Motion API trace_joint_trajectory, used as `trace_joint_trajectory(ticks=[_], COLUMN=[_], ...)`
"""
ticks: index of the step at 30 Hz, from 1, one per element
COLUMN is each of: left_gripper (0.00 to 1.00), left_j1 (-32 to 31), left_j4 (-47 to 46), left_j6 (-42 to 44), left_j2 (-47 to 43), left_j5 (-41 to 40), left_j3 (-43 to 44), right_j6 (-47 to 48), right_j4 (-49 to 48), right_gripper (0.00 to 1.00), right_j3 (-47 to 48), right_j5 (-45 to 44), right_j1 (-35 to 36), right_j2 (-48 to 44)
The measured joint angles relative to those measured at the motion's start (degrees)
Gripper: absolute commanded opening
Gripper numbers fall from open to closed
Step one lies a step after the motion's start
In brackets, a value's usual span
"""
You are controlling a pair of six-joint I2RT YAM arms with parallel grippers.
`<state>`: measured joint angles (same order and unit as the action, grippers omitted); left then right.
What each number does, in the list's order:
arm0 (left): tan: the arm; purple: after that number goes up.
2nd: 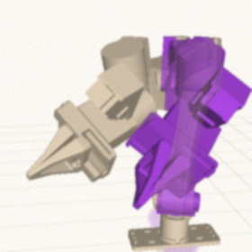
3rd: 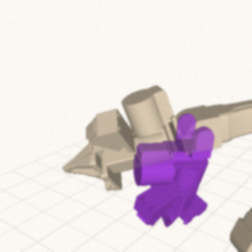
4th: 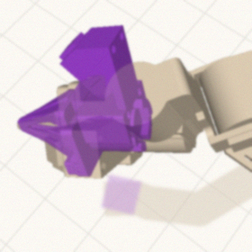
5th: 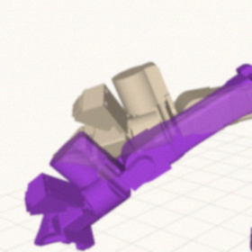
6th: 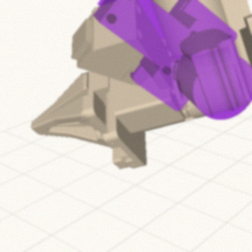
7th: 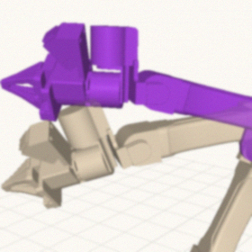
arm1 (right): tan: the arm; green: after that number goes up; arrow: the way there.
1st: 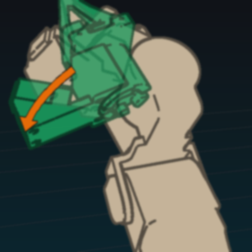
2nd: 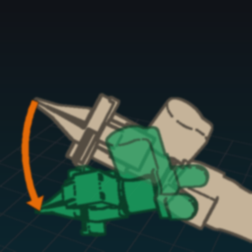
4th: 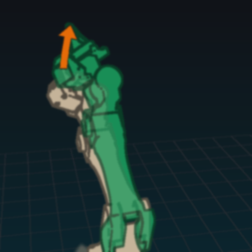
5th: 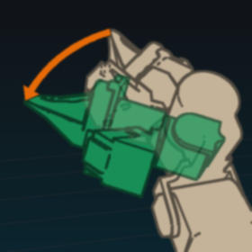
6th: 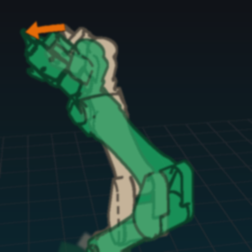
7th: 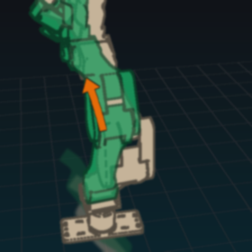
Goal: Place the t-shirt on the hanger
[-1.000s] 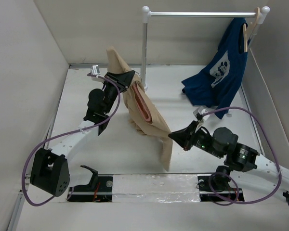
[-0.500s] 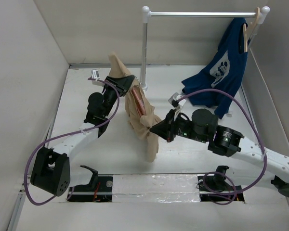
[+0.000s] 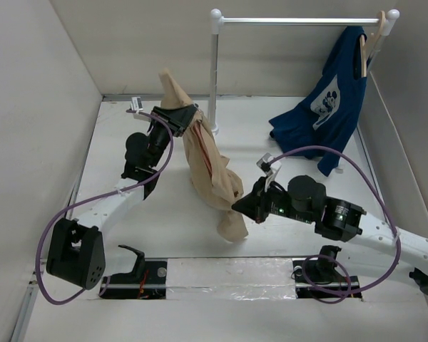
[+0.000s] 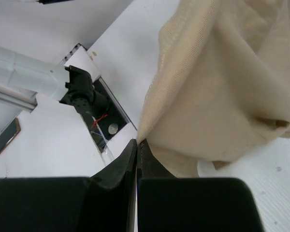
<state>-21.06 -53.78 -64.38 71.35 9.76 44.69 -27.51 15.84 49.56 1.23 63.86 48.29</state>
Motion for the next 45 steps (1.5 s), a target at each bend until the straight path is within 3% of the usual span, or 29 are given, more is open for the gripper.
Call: trace_joint_trajectory(ticks=[12, 22, 29, 30, 31, 33, 34, 35, 36, 37, 41, 45], left_gripper=[0.00, 0.00, 0.00, 0.00, 0.00, 0.00, 0.00, 0.00, 0.00, 0.00, 0.00, 0.00], left_j1=[-2.0, -2.0, -2.0, -2.0, -2.0, -2.0, -2.0, -2.0, -2.0, -2.0, -2.0, -2.0], left_j4=[-2.6, 1.7, 4.0, 4.4, 4.8, 5.6, 5.8, 5.9, 5.9, 5.9, 5.9, 6.0], left_j6=[-1.2, -2.7, -4.2, -4.2, -4.1, -4.0, -4.0, -4.0, -4.0, -4.1, -4.1, -4.1], left_j2=[1.1, -4.9, -5.1, -5.2, -5.5, -6.2, -6.4, -6.6, -6.6, -6.6, -6.6, -7.0], left_j5=[1.5, 5.7, 10.0, 10.1, 10.2, 10.2, 10.2, 10.2, 10.2, 10.2, 10.2, 10.1], left_j3=[-7.7, -11.3, -13.3, -13.6, -13.9, -14.9, -15.2, -15.5, -15.8, -16.0, -16.2, -16.2], right_j6=[4.4, 0.9, 0.0, 0.0, 0.1, 0.9, 1.2, 1.7, 2.5, 3.3, 4.7, 6.4], right_j4=[-4.7, -5.4, -2.2, -2.1, -2.0, -1.5, -1.4, -1.4, -1.3, -1.3, -3.6, -5.1], right_gripper=[0.00, 0.00, 0.32, 0.45, 0.50, 0.56, 0.54, 0.43, 0.08, 0.00, 0.00, 0.43], right_j3=[12.5, -1.6, -1.6, -0.9, -0.2, 2.2, 3.1, 4.2, 5.0, 6.1, 9.1, 11.7], right_j5=[-2.4, -3.8, -6.7, -7.1, -7.4, -8.3, -8.7, -9.2, -9.6, -10.2, -13.0, -16.0], right_j1=[0.7, 2.6, 3.7, 3.7, 3.7, 3.7, 3.7, 3.7, 3.7, 3.7, 3.7, 3.7], right_j2=[5.7, 12.2, 7.6, 6.8, 6.3, 5.7, 5.7, 5.7, 6.1, 6.6, 11.3, 18.8])
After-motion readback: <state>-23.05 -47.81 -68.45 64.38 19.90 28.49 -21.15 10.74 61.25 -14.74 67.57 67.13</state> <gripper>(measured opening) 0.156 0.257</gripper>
